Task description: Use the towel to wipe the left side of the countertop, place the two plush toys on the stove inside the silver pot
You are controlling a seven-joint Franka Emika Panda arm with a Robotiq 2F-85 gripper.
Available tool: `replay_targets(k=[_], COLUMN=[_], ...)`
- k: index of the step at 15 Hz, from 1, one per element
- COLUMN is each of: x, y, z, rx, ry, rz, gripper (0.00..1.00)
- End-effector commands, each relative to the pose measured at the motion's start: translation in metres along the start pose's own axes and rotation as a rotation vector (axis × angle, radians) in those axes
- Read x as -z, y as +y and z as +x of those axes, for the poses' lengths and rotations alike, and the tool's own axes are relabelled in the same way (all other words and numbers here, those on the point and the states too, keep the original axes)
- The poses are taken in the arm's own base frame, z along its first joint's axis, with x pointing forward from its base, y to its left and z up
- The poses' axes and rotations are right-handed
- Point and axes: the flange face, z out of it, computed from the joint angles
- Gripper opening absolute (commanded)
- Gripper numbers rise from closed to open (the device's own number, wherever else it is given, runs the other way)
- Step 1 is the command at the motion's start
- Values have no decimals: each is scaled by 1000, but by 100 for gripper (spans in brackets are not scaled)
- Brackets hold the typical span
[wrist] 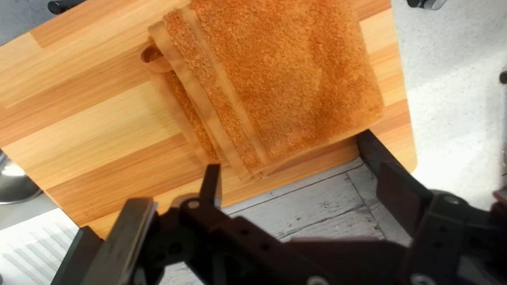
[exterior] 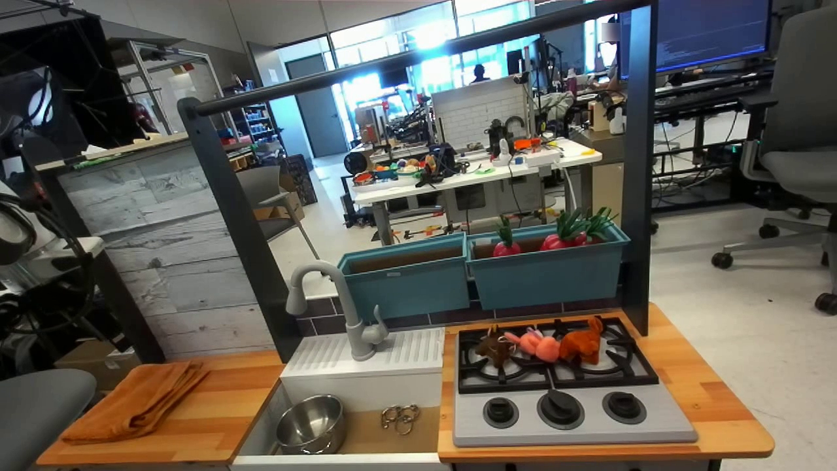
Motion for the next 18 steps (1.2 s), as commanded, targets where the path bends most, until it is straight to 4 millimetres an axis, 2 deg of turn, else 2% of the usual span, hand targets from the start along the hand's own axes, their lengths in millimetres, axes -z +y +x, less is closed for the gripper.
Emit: replay_targets(k=[1,5,8,9,10,12,13,16,18], x=[9,34,50,53,38,43,45,45,59], y=[39,113,181,193,168,194,198,193,201], z=[12,48,76,78,86,90,88,82,84], rx=[4,-85,-225,-261,-201,-238,-244,-245,-225], ry=[46,170,219,218,215,220,217,212,197], rz=[-80,-87,-80,-39,-88,-70,-69,-63,-121], gripper=[100,100,100,100,100,100,100,100,100])
